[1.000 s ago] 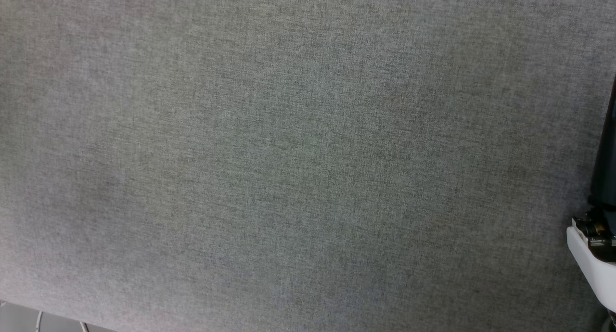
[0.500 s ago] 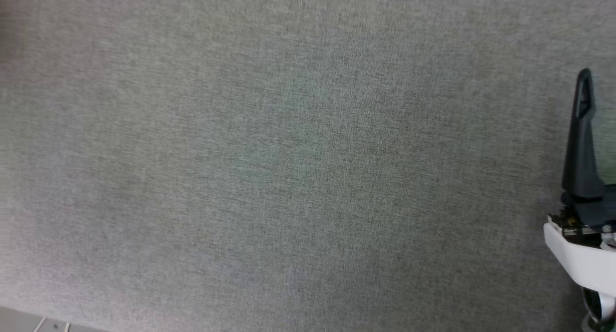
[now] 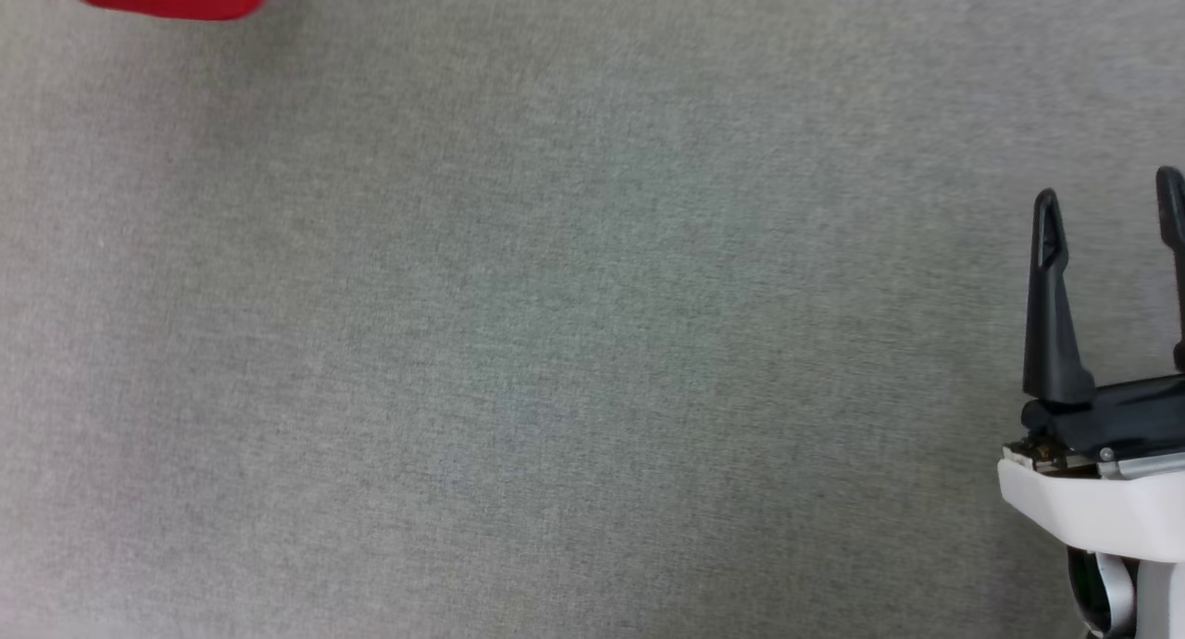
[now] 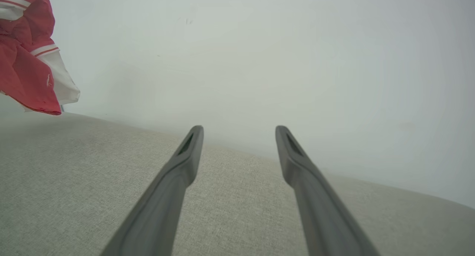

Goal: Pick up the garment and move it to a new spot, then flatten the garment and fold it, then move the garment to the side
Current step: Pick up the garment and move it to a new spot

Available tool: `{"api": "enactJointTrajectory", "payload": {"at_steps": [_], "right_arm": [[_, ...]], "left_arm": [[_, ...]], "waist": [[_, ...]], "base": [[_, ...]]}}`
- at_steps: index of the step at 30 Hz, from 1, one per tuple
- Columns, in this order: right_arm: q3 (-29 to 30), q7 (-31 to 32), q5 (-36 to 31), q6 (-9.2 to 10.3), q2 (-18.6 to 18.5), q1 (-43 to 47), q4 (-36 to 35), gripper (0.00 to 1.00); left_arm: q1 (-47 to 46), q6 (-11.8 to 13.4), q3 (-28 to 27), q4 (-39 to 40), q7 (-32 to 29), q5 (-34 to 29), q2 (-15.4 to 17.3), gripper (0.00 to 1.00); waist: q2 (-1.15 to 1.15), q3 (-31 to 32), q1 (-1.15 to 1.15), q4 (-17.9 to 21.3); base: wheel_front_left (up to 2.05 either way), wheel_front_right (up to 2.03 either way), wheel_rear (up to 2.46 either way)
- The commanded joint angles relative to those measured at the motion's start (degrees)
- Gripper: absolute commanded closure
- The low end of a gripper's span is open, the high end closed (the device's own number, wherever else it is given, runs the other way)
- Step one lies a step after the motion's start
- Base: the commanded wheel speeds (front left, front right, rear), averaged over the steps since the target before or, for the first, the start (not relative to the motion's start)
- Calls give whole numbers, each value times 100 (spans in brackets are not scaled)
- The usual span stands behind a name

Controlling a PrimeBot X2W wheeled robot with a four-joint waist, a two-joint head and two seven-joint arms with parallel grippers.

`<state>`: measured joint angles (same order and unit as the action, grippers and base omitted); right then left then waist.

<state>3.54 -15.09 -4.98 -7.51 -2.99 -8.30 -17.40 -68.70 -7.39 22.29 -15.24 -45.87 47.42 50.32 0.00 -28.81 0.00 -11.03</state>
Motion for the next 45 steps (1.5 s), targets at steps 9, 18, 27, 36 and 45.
{"api": "enactJointTrajectory", "payload": {"at_steps": [9,18,27,36,45], "right_arm": [[-36,-12,386,4,18,219,397,0],[41,-12,548,4,16,439,678,0],[94,-12,629,4,16,480,794,0],[134,-12,685,4,15,438,826,0],[148,-12,711,4,14,414,893,0]], "left_arm": [[-666,0,1163,955,-232,-131,-564,100],[-886,0,2491,1528,-81,44,-992,100],[-295,1,3910,1572,422,232,-1287,100],[982,0,4986,1192,744,156,-1491,100],[2119,-16,5195,960,567,-106,-1822,100]], "waist": [[0,749,0,686],[0,1122,0,1280],[0,1126,0,1453],[0,953,0,1469],[0,956,0,1326]], "base": [[0,0,0],[0,0,0],[0,0,0],[0,0,0],[0,0,0]]}}
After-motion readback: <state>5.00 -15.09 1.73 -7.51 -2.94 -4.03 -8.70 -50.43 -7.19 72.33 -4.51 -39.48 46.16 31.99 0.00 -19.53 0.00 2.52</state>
